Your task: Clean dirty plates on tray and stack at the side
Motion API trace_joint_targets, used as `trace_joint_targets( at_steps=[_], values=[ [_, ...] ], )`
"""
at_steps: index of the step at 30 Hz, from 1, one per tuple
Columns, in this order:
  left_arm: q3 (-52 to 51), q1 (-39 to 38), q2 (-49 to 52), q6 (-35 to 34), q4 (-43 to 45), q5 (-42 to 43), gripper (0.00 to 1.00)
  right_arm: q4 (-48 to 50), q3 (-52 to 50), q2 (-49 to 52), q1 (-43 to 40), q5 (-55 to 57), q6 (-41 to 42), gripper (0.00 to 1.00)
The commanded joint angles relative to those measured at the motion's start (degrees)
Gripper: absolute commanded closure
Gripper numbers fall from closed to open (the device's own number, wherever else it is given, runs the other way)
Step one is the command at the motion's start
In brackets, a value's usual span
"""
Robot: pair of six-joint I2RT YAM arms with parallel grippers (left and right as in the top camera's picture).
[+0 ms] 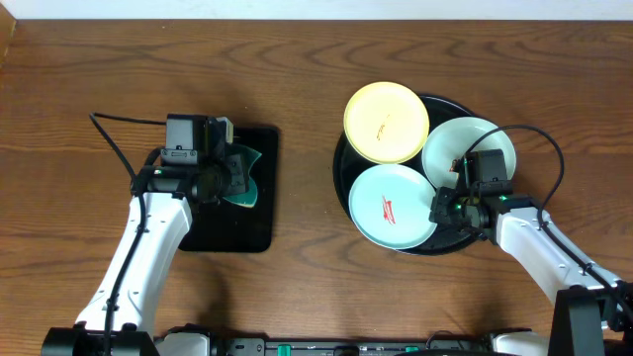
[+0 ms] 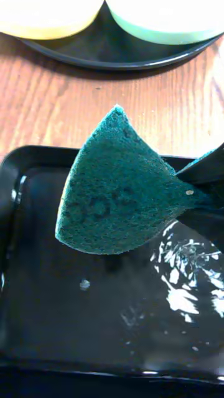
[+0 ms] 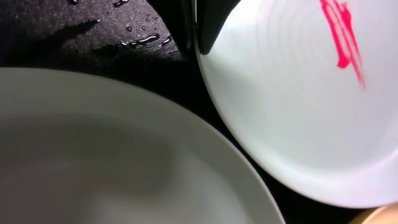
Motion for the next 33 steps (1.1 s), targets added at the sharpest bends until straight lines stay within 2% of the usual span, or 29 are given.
trace_joint_targets(
  at_steps=[1, 4, 15, 33],
  values=[
    [1.33, 0.11, -0.09, -2.38, 1.22, -2.16, 0.93, 0.11, -0.42, 0.17, 0.50, 0.50, 0.15, 0.99],
    [1.33, 0.11, 1.44, -3.91, 1.29, -7.82, 0.93, 0.11, -0.39, 0.17, 0.50, 1.40, 0.17, 0.99],
    [1.33, -4.37, 13.70, -7.04, 3.32, -7.65, 0.93, 0.07, -0.39, 0.17, 0.50, 1.42, 0.59, 0.99],
    [1.33, -10.67, 15.02, -13.81, 11.89, -7.61, 0.93, 0.09, -0.39, 0.17, 0.50, 1.42, 0.59, 0.99]
  ],
)
